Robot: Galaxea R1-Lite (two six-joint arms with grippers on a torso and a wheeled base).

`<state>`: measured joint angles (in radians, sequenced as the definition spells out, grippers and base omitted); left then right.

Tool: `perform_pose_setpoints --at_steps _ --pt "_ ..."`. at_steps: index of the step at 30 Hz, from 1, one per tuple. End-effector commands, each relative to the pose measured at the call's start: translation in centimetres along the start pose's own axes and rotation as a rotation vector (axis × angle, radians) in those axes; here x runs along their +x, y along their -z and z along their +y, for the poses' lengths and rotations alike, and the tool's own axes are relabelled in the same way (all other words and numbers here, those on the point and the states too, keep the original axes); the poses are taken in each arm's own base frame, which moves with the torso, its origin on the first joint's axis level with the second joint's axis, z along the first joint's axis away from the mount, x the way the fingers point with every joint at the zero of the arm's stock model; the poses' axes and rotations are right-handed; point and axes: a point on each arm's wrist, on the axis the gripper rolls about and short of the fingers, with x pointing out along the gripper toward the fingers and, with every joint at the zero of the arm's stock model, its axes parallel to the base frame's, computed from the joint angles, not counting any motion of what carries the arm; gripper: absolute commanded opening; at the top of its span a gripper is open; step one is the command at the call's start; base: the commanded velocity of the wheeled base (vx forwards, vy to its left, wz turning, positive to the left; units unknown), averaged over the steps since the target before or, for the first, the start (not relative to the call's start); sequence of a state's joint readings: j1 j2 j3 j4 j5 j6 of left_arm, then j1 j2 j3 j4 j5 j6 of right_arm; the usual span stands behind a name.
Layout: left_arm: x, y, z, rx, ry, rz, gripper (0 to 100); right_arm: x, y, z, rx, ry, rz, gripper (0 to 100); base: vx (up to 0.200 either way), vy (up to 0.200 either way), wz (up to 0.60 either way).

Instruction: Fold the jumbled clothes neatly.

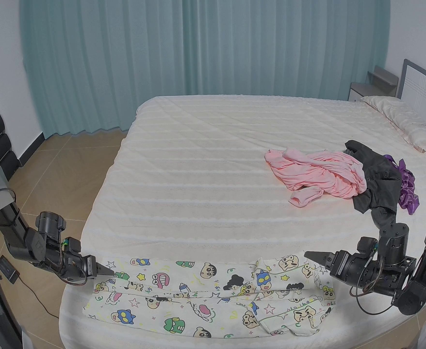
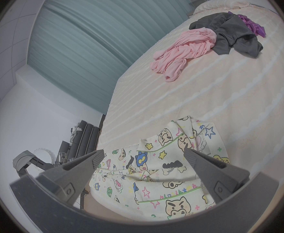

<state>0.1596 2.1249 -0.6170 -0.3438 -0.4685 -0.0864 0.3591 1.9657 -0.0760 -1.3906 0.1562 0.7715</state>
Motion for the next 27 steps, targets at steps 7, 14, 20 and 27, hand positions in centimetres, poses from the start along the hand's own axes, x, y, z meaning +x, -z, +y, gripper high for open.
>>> perform_pose_setpoints --at_steps 7,14,20,27 --pt "0.0 -1.5 -0.4 0.032 -0.034 -0.050 0 -0.5 0.6 -0.1 0.001 0.008 0.028 100 0.000 0.000 0.00" --pt "-0.5 -2.2 -1.3 0.062 -0.020 -0.085 0 -0.6 0.8 -0.1 0.010 0.008 0.036 100 0.000 0.000 0.00" --pt "-1.1 -2.6 -1.6 0.069 -0.039 -0.085 0 -0.9 1.0 -0.3 0.030 0.014 0.049 100 0.000 0.000 0.00" --pt "-1.1 -1.8 -0.8 0.060 -0.072 -0.038 100 -1.2 1.3 -0.4 0.032 0.009 0.069 100 0.000 0.000 0.00"
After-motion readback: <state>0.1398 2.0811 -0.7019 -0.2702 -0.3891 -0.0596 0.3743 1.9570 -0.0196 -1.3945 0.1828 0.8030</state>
